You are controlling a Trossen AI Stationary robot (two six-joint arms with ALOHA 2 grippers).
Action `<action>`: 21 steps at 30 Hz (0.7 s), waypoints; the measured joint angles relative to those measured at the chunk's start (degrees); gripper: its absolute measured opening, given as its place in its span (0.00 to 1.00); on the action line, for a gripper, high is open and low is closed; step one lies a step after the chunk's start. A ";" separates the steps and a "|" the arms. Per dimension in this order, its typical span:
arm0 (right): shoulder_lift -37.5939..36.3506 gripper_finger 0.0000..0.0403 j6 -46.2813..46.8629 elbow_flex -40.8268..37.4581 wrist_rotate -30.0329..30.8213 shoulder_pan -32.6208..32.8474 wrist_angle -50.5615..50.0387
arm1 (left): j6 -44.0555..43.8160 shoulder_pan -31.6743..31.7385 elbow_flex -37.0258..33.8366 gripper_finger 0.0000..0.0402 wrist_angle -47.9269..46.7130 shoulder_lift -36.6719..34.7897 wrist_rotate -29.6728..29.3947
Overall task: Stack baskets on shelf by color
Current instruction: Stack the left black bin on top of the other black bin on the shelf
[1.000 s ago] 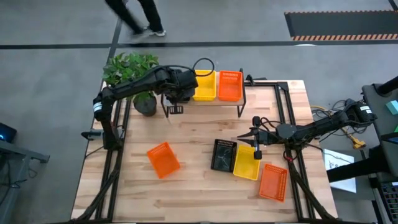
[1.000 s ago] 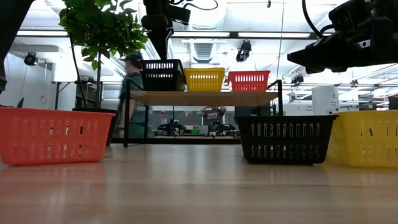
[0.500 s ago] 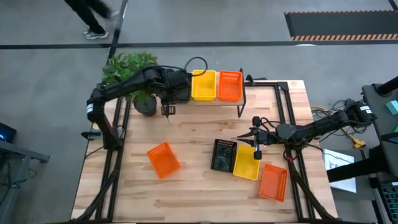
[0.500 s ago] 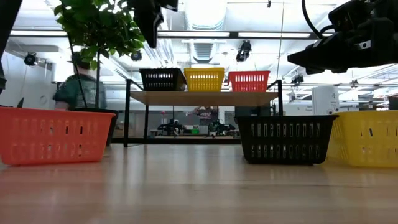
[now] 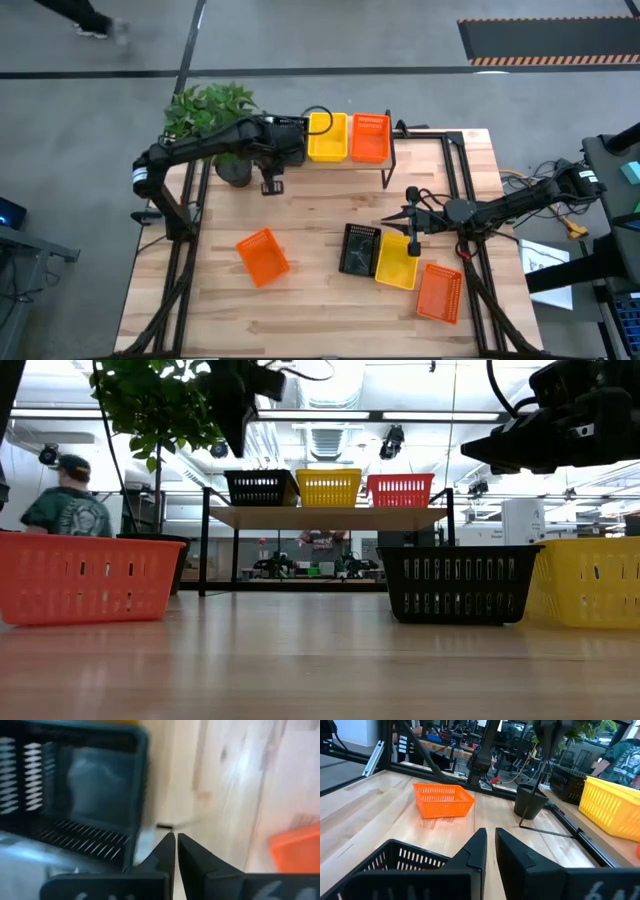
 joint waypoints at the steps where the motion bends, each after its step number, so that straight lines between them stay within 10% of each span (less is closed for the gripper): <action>1: 0.00 0.08 0.04 0.06 0.00 0.00 0.04 | 0.03 0.01 -1.41 0.01 1.87 0.00 0.79; 21: 0.00 0.08 0.28 0.06 0.00 0.02 -0.42 | 0.42 0.08 -10.25 0.02 24.15 0.37 -7.23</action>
